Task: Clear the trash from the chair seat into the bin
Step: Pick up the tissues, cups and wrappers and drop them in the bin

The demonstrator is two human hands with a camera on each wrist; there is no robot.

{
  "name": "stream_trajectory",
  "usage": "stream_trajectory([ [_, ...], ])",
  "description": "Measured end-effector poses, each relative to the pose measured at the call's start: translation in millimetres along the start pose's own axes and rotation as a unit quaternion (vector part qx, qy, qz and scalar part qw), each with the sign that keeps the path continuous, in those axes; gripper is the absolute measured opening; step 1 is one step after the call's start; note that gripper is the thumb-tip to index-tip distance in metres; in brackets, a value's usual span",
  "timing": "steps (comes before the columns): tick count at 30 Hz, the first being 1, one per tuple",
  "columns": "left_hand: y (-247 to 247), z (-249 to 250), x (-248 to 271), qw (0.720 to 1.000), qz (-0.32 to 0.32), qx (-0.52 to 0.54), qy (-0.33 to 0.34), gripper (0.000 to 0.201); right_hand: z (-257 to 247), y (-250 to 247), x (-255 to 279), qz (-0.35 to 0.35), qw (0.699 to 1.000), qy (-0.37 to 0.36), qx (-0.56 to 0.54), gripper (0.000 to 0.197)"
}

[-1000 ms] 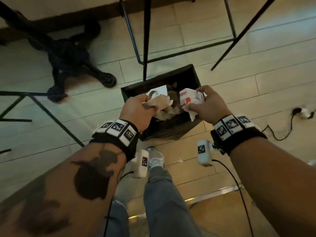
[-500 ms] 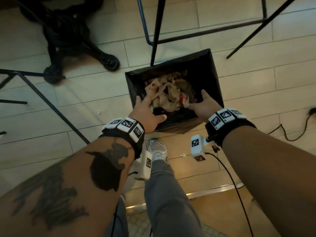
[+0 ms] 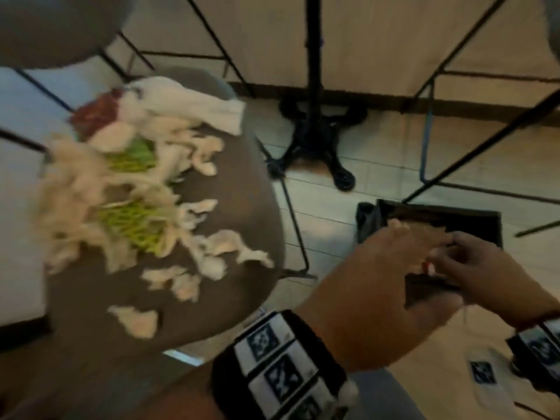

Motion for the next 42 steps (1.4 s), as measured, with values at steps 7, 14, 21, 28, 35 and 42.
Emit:
stream_trajectory([
  [7, -109, -13, 175, 0.988, 0.146, -0.055, 0.012, 0.039, -163, 7, 90, -0.014, 0.987, -0.158, 0.038, 0.036],
  [14, -151, -97, 270, 0.942, 0.263, -0.177, -0.111, 0.061, -268, 71, 124, -0.06, 0.947, -0.233, 0.212, 0.074],
  [21, -135, -118, 228, 0.943, 0.191, -0.226, -0.155, 0.094, -311, 132, 114, -0.003, 0.907, -0.29, 0.304, 0.08],
  [28, -139, -131, 189, 0.945, 0.229, -0.211, -0.104, 0.029, -320, 132, 82, 0.006, 0.885, -0.34, 0.319, 0.031],
  [35, -157, -134, 187, 0.946, 0.247, -0.184, -0.101, 0.015, -308, 112, 68, 0.033, 0.93, -0.323, 0.171, 0.011],
  [42, -168, -98, 213, 0.933, 0.324, -0.158, -0.015, 0.012, -309, 55, 97, 0.056, 0.941, -0.333, 0.032, 0.008],
])
Point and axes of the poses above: each hand's wrist, its own x-axis away from the middle knuckle, its own y-axis out of the palm, z = x × y, the point moved 2 cm from there along -x, towards the middle knuckle, and after that the axes turned 5 degrees about x, right-handed, at the moved point
